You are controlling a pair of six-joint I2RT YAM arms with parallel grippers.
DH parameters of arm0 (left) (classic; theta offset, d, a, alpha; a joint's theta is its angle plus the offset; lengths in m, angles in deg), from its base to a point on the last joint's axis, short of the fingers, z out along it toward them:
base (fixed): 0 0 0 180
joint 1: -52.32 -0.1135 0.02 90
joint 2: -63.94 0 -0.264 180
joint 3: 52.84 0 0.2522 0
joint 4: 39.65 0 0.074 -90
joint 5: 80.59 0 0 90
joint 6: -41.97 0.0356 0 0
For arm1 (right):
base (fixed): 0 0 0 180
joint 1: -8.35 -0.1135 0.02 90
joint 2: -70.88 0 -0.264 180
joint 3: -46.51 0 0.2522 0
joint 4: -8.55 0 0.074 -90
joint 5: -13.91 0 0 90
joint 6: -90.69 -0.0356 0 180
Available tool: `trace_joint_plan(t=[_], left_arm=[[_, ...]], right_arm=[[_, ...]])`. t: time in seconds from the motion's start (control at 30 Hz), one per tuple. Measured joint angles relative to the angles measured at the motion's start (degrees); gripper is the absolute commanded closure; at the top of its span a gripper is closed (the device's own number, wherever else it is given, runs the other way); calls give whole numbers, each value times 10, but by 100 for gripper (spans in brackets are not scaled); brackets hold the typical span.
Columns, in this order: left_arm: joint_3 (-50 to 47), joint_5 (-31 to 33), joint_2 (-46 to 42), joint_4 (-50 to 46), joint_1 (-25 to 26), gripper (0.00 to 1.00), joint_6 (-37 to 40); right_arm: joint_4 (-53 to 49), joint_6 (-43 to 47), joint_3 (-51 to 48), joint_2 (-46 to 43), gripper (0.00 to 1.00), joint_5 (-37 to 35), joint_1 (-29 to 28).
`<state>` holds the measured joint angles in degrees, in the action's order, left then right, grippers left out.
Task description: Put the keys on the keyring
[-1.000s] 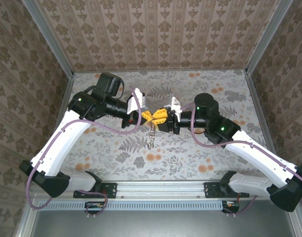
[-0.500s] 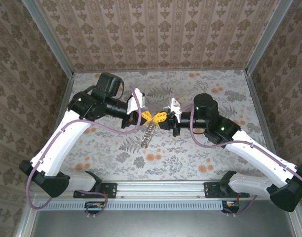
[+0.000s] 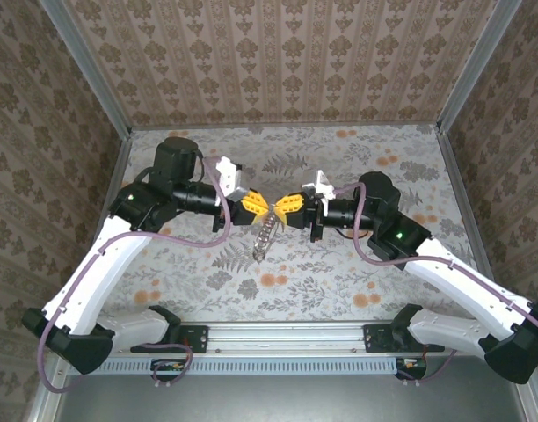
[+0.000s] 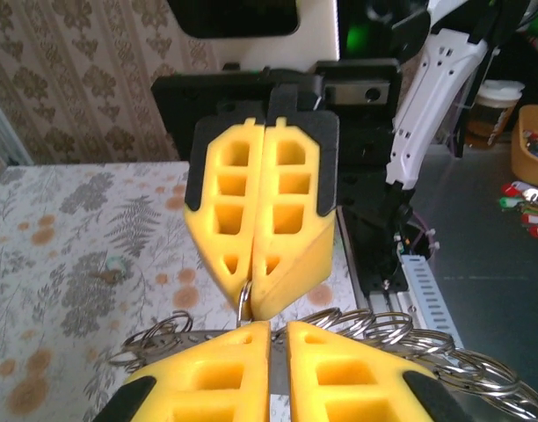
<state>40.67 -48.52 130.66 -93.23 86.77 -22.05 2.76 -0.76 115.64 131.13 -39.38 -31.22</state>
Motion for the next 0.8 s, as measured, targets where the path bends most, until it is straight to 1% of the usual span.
trace_joint_plan(t=[0.2, 0.3, 0.43, 0.5, 0.67, 0.8], left_arm=[[-11, -23, -1, 44, 0, 86, -27], [-17, -29, -1, 59, 0, 84, -34], [-24, -34, -5, 66, -1, 73, -42], [-28, -34, -13, 69, -3, 71, -47], [-33, -30, -43, 81, -27, 72, -54], [-34, -30, -45, 108, -27, 72, -64]], right_arm=[[40, -31, -5, 0, 100, 5, 1], [57, -43, -10, 0, 100, 8, 3], [66, -52, -14, 0, 100, 11, 4], [69, -52, -15, 0, 100, 11, 4], [73, -52, -15, -3, 100, 16, 4], [73, -52, -15, -3, 100, 20, 4]])
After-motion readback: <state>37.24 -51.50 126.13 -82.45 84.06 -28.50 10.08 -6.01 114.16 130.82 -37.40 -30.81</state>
